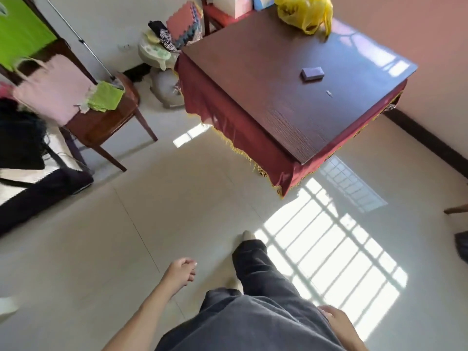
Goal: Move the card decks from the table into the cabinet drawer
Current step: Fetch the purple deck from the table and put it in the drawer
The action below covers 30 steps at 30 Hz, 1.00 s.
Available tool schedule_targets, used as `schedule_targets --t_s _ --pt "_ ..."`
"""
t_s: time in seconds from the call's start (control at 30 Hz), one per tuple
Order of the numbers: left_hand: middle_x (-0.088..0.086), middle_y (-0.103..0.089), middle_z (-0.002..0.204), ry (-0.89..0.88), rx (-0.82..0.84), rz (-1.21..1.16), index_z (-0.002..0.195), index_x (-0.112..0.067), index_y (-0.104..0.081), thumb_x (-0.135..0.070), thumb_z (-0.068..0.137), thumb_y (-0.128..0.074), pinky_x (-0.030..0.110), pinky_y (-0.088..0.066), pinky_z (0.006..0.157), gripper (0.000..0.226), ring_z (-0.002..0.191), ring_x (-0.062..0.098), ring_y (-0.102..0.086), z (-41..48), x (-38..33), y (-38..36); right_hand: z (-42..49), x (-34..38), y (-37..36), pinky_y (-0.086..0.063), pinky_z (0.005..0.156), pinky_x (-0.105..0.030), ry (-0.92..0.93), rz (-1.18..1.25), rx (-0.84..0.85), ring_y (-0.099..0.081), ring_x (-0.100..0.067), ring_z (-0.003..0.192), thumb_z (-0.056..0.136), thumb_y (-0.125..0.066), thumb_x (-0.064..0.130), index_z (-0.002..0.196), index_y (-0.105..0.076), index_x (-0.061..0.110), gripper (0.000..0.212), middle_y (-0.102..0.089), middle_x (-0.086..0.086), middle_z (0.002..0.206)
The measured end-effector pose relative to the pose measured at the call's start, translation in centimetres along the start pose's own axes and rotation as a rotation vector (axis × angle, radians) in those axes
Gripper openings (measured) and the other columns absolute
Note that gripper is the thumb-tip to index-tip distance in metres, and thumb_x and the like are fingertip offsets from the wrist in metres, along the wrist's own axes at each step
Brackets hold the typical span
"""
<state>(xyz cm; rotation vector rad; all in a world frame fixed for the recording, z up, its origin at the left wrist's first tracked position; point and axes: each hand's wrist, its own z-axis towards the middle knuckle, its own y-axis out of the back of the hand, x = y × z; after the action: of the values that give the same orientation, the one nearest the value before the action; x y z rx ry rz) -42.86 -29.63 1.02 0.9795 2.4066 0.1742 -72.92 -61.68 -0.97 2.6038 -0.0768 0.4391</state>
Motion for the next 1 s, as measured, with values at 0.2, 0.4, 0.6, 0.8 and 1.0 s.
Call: schedule_targets --t_s 0.2,0.4,0.6,0.8,1.0 --pt "0.005 -0.064 0.077 0.033 -0.006 0.016 0.095 -0.018 -0.063 -0.018 0.098 -0.052 0.022 -0.04 0.053 0.011 0.059 0.014 -0.054 5.0 -7.1 3.2 6.8 8.9 1.5 -0.043 0.065 -0.024 -0.046 -0.047 0.044 -0.061 -0.017 0.081 0.094 -0.069 0.015 0.086 -0.077 0.012 0.012 -0.073 -0.013 0.098" --pt "0.007 -0.062 0.07 0.17 -0.078 -0.03 0.103 -0.01 -0.065 -0.018 0.095 -0.054 0.023 -0.033 0.048 0.015 0.051 0.017 -0.051 8.6 -10.7 8.9 14.0 25.2 3.7 -0.048 0.057 -0.028 0.046 0.011 0.086 -0.067 -0.021 0.066 0.097 -0.063 0.019 0.106 -0.073 0.008 0.017 -0.075 -0.015 0.085" --pt "0.009 -0.059 0.065 0.206 -0.093 -0.017 0.096 -0.003 -0.066 -0.01 0.094 -0.057 0.024 -0.031 0.054 0.012 0.05 0.018 -0.048 11.7 -16.2 13.4 19.0 41.7 5.2 -0.051 0.061 -0.027 0.248 0.102 0.087 -0.074 -0.02 0.076 0.1 -0.059 0.029 0.109 -0.071 0.022 0.017 -0.076 -0.007 0.091" --pt "0.007 -0.061 0.071 0.142 -0.042 0.182 0.103 0.0 -0.066 -0.01 0.095 -0.056 0.019 -0.036 0.051 0.017 0.055 0.014 -0.052 19.9 -26.4 19.5 21.1 49.1 4.7 -0.049 0.058 -0.024 0.199 0.228 -0.012 -0.074 -0.015 0.072 0.1 -0.058 0.028 0.107 -0.07 0.022 0.015 -0.076 -0.006 0.09" --pt "0.009 -0.055 0.066 0.007 0.101 0.373 0.104 -0.001 -0.061 -0.009 0.098 -0.052 0.023 -0.031 0.045 0.013 0.05 0.017 -0.044 29.9 -40.3 22.7 19.5 48.4 2.0 -0.048 0.055 -0.025 -0.085 0.446 -0.151 -0.07 -0.019 0.072 0.097 -0.062 0.014 0.102 -0.073 0.011 0.012 -0.075 -0.009 0.088"
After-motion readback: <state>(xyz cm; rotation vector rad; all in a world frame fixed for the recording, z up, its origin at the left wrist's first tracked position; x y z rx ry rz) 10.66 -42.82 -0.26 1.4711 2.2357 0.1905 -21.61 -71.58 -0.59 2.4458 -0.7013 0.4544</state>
